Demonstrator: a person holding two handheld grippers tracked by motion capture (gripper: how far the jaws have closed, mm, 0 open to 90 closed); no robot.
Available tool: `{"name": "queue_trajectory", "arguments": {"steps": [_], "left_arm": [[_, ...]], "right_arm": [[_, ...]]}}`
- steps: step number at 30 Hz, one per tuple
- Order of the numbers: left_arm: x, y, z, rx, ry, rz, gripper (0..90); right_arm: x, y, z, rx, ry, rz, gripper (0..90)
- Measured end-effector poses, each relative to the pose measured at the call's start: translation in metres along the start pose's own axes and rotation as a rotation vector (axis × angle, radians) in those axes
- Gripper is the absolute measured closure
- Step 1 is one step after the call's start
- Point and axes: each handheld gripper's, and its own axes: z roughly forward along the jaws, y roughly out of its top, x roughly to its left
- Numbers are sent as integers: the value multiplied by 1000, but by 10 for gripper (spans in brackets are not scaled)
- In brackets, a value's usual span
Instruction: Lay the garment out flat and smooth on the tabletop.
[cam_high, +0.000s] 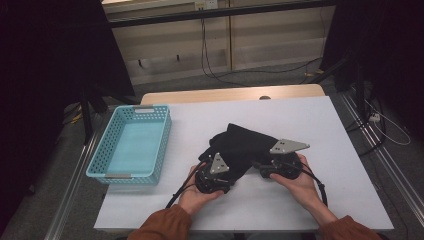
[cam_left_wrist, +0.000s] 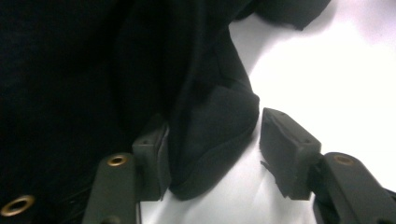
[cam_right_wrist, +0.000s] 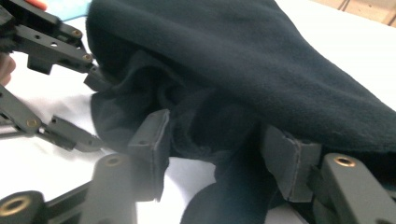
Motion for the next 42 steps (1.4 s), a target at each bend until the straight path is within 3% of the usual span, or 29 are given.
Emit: {"name": "queue_trajectory", "arguments": {"steps": [3,4,6,7,8,10,14,17,31,38,42], "left_arm": [[3,1,-3,20,14,22,724],[3,1,-4,-3,10,-10,756],[6,2,-8,-5,8,1,779],[10,4,-15,-49,2,-25,784],[10,4,-15,-49,2,-25,786],[17,6,-29,-99,8,-61,788],[24,8,-43,-148,23,-86,791],[33,12,-59,-215,37,-122,792],[50,22,-105,-347,83,-169,793],[55,23,-119,-378,94,-181,793],[60,18,-111,-331,102,-194,789]], "right_arm": [[-3,0,0,8,-21,10,616],[-4,0,-1,2,-24,10,670],[-6,1,-4,-15,-19,18,753],[-7,1,-6,-24,-15,20,776],[-8,2,-8,-30,-10,20,802],[-9,4,-13,-49,-3,25,833],[-13,9,-22,-83,-4,31,857],[-16,12,-29,-107,-9,41,862],[-32,26,-62,-219,-59,92,866],[-37,35,-82,-277,-88,99,866],[-45,30,-85,-277,-105,120,866]]}}
